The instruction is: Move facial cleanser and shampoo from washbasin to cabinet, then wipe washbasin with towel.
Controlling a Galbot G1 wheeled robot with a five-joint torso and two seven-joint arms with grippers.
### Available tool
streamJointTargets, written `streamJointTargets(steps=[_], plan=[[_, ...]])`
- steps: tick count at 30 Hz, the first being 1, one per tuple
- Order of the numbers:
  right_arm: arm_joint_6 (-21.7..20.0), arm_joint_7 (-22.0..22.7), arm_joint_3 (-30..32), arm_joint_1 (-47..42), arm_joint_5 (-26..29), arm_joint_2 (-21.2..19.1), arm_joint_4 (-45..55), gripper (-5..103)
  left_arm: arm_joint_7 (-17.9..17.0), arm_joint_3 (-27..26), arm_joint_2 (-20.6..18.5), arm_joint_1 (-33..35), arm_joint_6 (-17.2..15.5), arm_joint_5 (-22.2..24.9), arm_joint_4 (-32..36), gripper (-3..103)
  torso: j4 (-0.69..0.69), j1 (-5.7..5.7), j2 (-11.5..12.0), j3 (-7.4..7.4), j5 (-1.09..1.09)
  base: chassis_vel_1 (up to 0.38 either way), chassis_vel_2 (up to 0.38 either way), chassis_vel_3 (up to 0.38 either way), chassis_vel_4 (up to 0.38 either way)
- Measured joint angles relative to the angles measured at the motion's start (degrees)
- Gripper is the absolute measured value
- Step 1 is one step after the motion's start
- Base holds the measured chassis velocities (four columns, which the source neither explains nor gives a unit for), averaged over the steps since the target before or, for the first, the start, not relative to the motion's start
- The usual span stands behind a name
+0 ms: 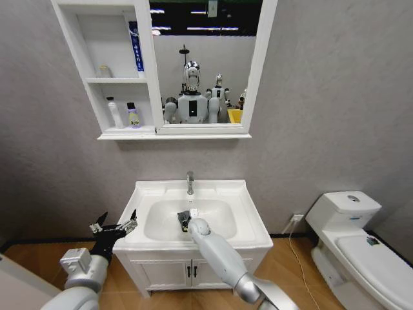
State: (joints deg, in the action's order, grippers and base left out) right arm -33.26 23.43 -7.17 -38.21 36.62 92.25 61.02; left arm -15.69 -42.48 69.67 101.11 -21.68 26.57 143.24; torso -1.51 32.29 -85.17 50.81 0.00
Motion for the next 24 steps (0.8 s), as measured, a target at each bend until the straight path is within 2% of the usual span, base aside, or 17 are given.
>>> streamJointTargets(steps=[10,24], plan=[[-0.1,0.6,1.8,-0.5,0.0,-2.3,0.0,5,0.0,0.0,0.0,0.0,0.0,0.0,0.0,100,0.00,0.00,0.0,0.00,0.00,0.000,0.000,0.000,0.000],[-2.4,4.4,3.4,-0.7,2.1,-7.4,3.1,5,0.0,0.0,0.0,0.0,0.0,0.0,0.0,100,-0.01,0.00,0.0,0.00,0.01,0.000,0.000,0.000,0.000]])
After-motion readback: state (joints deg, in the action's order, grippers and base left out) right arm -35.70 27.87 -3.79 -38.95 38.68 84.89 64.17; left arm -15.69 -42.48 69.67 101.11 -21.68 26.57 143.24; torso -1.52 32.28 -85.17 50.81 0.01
